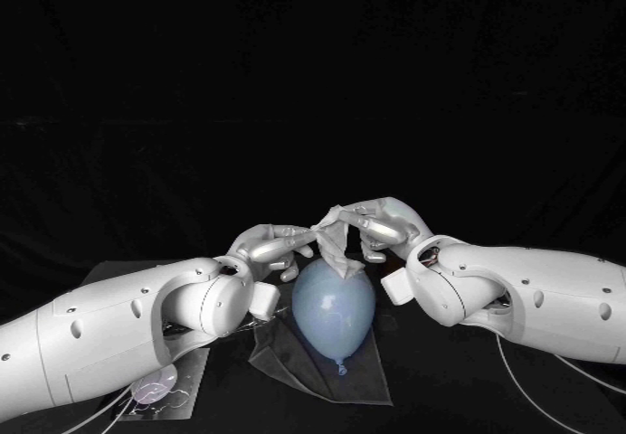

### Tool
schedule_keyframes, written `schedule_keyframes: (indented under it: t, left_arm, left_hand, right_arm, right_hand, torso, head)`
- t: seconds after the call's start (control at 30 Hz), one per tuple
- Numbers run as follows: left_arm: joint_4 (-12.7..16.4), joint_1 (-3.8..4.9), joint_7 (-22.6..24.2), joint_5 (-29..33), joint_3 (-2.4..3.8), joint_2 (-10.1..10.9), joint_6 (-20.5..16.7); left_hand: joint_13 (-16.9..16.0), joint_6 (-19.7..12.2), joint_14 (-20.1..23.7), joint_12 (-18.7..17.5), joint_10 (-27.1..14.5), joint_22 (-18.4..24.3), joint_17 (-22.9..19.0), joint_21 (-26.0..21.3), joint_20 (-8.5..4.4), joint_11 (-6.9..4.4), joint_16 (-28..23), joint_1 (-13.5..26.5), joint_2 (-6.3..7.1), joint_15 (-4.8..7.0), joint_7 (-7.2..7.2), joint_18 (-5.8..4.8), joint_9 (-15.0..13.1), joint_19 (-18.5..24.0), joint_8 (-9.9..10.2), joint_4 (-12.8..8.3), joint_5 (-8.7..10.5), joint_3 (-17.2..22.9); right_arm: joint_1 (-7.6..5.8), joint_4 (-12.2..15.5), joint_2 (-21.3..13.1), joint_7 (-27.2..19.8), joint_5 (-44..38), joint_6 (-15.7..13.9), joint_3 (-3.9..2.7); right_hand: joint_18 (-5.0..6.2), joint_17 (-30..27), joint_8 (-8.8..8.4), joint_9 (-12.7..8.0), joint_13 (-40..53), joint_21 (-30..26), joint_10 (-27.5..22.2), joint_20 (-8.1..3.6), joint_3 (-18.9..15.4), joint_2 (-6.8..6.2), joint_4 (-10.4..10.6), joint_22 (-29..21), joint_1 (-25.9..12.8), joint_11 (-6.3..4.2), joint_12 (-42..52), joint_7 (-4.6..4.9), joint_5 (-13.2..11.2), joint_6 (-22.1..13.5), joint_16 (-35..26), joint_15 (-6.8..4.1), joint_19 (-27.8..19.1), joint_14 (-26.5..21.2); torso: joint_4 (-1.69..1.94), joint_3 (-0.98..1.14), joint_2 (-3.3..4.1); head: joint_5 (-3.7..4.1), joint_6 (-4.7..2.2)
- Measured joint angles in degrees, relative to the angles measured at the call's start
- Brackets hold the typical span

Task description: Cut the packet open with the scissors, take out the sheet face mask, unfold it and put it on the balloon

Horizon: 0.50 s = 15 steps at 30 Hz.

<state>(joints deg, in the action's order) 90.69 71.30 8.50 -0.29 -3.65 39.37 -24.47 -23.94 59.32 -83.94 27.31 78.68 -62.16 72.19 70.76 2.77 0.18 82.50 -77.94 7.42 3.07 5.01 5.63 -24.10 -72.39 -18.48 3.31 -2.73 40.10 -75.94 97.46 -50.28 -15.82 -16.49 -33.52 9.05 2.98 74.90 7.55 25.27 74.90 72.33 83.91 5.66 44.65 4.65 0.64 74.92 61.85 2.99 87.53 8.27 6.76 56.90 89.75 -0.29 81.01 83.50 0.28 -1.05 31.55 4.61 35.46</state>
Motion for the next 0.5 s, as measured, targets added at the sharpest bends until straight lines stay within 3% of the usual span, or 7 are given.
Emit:
schedule_keyframes:
  t: [0.13,0.3,0.5]
  left_arm:
    - [-0.1,0.16,0.0,-0.8,0.04,0.8,2.2]
    - [-0.6,0.9,-0.6,-2.5,0.12,1.6,5.6]
    - [-1.3,2.75,-1.4,-4.9,0.17,2.0,9.3]
  left_hand:
    - [-0.2,-0.1,0.0,0.3,0.0,-0.1,-0.1,0.0,-0.02,0.0,0.0,0.4,0.44,0.0,-0.08,0.0,0.0,0.0,-0.1,-0.2,-0.5,0.7]
    - [-0.8,-0.3,0.0,1.2,0.0,-0.3,-0.1,0.2,-0.22,0.0,0.0,2.0,2.02,-0.01,-0.08,0.0,0.0,0.2,-1.2,-0.9,-4.32,2.5]
    - [-1.1,-0.3,0.0,1.3,0.0,-0.4,-0.1,0.5,-0.22,0.02,0.0,2.5,2.17,-0.02,-0.08,0.0,0.0,0.2,-1.2,-1.6,-5.39,3.5]
  right_arm:
    - [-0.8,-0.8,0.1,0.5,-0.8,0.1,-0.02]
    - [-1.91,-2.0,0.2,1.3,-1.8,0.4,-0.02]
    - [-3.28,-3.0,0.4,2.1,-2.7,1.0,-0.05]
  right_hand:
    - [0.0,0.0,0.0,0.0,0.0,0.0,0.0,0.0,0.0,0.0,0.0,0.0,0.0,0.0,0.0,0.0,0.0,0.0,-0.1,0.0,0.0,0.0]
    - [0.0,0.0,-0.01,0.0,0.0,0.0,0.0,0.0,0.0,0.0,0.0,0.0,0.0,0.0,0.0,-0.02,0.0,0.0,0.1,-0.02,0.0,0.0]
    - [-0.01,0.1,-0.03,-0.1,0.0,0.0,0.0,0.0,0.0,0.0,0.0,0.0,0.0,0.0,0.0,-0.04,0.0,0.0,0.0,-0.15,0.0,0.2]
  torso:
    - [0.03,-0.01,-0.04]
    - [0.05,-0.04,-0.07]
    - [0.05,-0.05,-0.08]
  head:
    - [0.0,-0.07]
    - [0.07,-0.22]
    - [0.04,-0.59]
